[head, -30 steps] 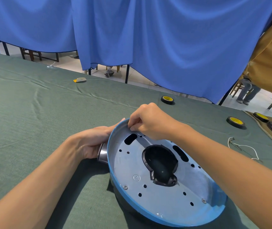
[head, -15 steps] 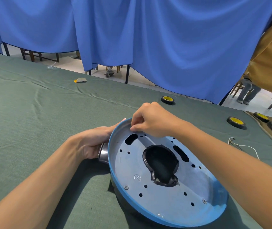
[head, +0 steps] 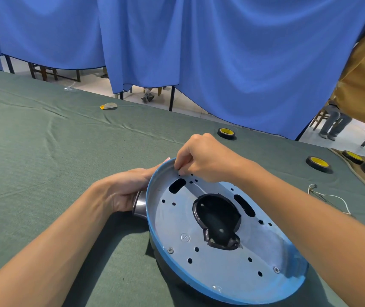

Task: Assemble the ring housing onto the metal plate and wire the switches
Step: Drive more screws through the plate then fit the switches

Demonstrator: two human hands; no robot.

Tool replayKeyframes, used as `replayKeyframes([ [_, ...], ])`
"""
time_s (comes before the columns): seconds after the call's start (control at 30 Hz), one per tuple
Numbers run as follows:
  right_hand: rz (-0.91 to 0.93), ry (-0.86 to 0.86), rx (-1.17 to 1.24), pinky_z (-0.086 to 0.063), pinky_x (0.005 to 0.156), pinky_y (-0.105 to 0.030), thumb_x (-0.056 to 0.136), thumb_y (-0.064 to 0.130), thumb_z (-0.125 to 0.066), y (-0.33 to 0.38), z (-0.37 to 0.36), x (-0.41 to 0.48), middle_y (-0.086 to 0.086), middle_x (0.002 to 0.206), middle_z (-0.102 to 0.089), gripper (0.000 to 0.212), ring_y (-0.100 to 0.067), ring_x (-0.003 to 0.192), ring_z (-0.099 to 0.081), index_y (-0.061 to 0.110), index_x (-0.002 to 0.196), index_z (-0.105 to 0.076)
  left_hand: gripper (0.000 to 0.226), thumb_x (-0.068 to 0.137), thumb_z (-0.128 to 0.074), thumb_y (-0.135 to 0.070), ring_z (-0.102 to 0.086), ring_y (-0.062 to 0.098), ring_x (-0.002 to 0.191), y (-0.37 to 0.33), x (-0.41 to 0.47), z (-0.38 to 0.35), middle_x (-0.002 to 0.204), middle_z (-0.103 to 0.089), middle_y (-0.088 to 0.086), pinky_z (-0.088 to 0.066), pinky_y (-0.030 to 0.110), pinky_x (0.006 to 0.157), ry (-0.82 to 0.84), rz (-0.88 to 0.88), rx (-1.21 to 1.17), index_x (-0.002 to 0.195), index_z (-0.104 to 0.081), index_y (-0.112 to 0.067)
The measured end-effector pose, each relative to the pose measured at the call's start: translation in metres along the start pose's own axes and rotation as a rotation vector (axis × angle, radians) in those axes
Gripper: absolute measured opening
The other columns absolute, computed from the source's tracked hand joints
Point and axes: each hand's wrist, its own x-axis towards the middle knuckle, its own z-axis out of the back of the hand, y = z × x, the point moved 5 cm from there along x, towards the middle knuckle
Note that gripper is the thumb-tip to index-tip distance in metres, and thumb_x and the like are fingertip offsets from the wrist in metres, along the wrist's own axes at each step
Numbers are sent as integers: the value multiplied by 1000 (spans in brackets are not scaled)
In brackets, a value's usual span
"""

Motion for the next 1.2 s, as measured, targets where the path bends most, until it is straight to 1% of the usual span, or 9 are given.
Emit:
replayKeyframes([
  [0.2,13,22,-22,-59,74,-31,80,-4,-69,2,3,-2,6,81,-74,23,-7,78,-68,15,88,-79,28,86,-63,-32,-71,21,70,-1,-1,1,88,-74,13,-57,32,60,-22,-12,23,84,-80,-10],
  [0.33,17,41,-25,-58,73,-23,80,-7,-67,3,3,-3,10,80,-73,27,1,72,-64,16,88,-80,28,85,-65,-32,-71,23,73,0,-1,1,91,-73,15,-58,34,63,-21,-6,19,88,-79,-8],
  [0.47,-5,63,-27,-50,60,-6,79,-5,-68,2,4,1,27,61,-59,26,12,61,-57,17,85,-80,29,88,-61,-31,-72,23,72,-1,-1,-1,89,-74,14,-57,31,61,-12,-10,13,85,-79,-8],
  [0.53,-12,62,-29,-47,56,-4,79,-1,-71,2,3,2,27,58,-58,21,13,61,-57,17,84,-80,31,91,-59,-30,-72,22,70,-2,-2,-2,87,-75,13,-57,30,59,-8,-10,14,82,-80,-9],
  [0.67,-28,31,-37,-46,57,-11,80,14,-77,0,1,1,15,66,-65,5,1,69,-61,15,84,-79,36,91,-58,-35,-71,20,64,-3,-3,-4,80,-75,12,-56,28,56,-17,-17,19,77,-80,-9],
  [0.77,-65,-1,-32,-46,56,-17,81,18,-76,-1,0,1,12,62,-64,4,0,65,-57,14,80,-78,36,87,-61,-40,-72,23,70,-3,-3,-4,87,-75,13,-57,32,60,-20,-28,16,82,-80,-9],
  [0.87,-91,-23,-28,-55,63,-27,82,19,-74,0,-2,0,3,66,-69,8,-6,67,-61,13,78,-78,27,81,-67,-30,-72,24,70,-3,-4,-4,87,-75,15,-58,33,60,-9,-18,29,81,-79,-6],
  [0.97,-117,-5,34,-54,58,-18,83,18,-73,-2,0,-1,2,63,-70,9,-3,59,-63,13,77,-78,17,73,-71,-19,-72,24,65,-3,-7,-6,82,-74,16,-58,32,58,-9,-5,58,76,-78,-3],
  [1.2,-286,39,451,-56,62,-21,80,1,-75,-17,-2,-3,-3,65,-73,9,-9,60,-69,9,76,-77,18,76,-66,-18,-71,22,60,-6,-10,-13,76,-73,14,-56,29,53,23,-29,35,74,-78,-4],
])
